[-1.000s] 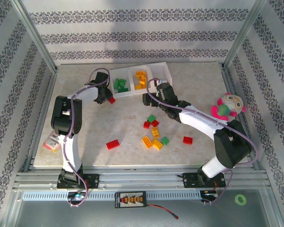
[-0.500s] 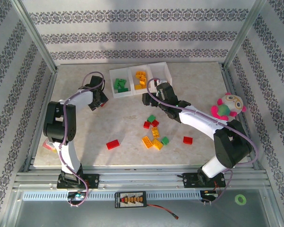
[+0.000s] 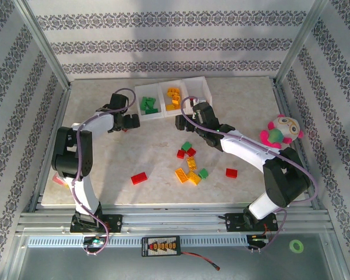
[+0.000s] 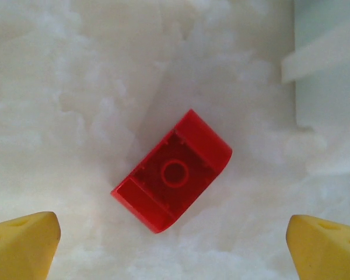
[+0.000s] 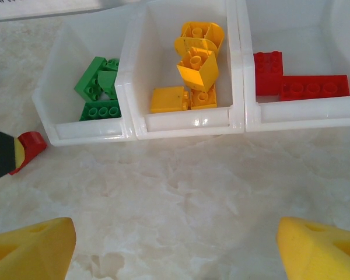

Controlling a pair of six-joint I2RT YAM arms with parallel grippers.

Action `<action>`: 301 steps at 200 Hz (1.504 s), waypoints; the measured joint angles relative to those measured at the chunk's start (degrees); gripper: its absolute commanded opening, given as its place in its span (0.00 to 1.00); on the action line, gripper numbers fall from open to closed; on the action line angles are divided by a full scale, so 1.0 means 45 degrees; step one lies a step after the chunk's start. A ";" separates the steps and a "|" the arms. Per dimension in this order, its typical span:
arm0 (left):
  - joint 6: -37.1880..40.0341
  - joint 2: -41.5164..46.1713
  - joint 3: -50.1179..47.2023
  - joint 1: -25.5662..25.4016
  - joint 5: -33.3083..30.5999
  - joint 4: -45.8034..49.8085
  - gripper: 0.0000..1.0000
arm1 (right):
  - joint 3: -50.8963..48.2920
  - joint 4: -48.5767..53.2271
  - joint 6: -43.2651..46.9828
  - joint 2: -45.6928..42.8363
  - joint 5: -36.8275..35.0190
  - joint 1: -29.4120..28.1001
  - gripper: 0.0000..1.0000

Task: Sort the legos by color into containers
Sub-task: Pick up the lego from the middle-left of the table.

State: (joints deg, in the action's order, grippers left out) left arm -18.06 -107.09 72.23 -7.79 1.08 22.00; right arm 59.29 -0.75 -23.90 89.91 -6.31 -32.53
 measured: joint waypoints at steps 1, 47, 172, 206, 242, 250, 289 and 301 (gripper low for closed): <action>0.0053 0.0000 0.0000 0.0000 0.0000 0.0000 0.97 | 0.0000 0.0000 0.0000 0.0000 0.0000 0.0000 0.89; 0.3264 -0.0549 0.1064 0.0073 0.0243 0.0593 0.88 | -0.0097 -0.0044 -0.0053 0.0185 0.0049 0.0000 0.89; 0.4595 -0.2288 0.1982 0.0282 0.0767 0.1263 0.38 | -0.1122 -0.0194 -0.0622 -0.0461 0.0092 -0.0078 0.89; 0.4265 -0.2006 0.1719 0.0321 0.0816 0.1190 0.32 | -0.1219 -0.0185 -0.0665 -0.0879 0.0092 -0.0078 0.89; 0.3793 0.0039 -0.0058 0.0306 0.1321 0.0427 0.30 | -0.1297 -0.0311 -0.1044 -0.1355 0.0301 -0.0068 0.89; 0.3657 0.0699 -0.0597 0.0248 0.1472 -0.0053 0.27 | -0.1360 -0.0379 -0.1205 -0.1447 0.0442 -0.0044 0.89; 0.3327 0.3468 -0.3031 -0.0432 0.2341 -0.2861 0.28 | -0.1938 -0.0816 -0.2186 -0.1972 0.1438 0.0359 0.88; 0.3313 0.3764 -0.3400 -0.0840 0.2492 -0.3609 0.28 | -0.2205 -0.0947 -0.2433 -0.2220 0.1632 0.0568 0.88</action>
State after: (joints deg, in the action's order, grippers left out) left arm -3.16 -90.15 56.93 -11.57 12.29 5.76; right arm 49.36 -5.02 -34.85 79.92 1.04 -29.98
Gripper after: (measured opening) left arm 0.325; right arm 0.878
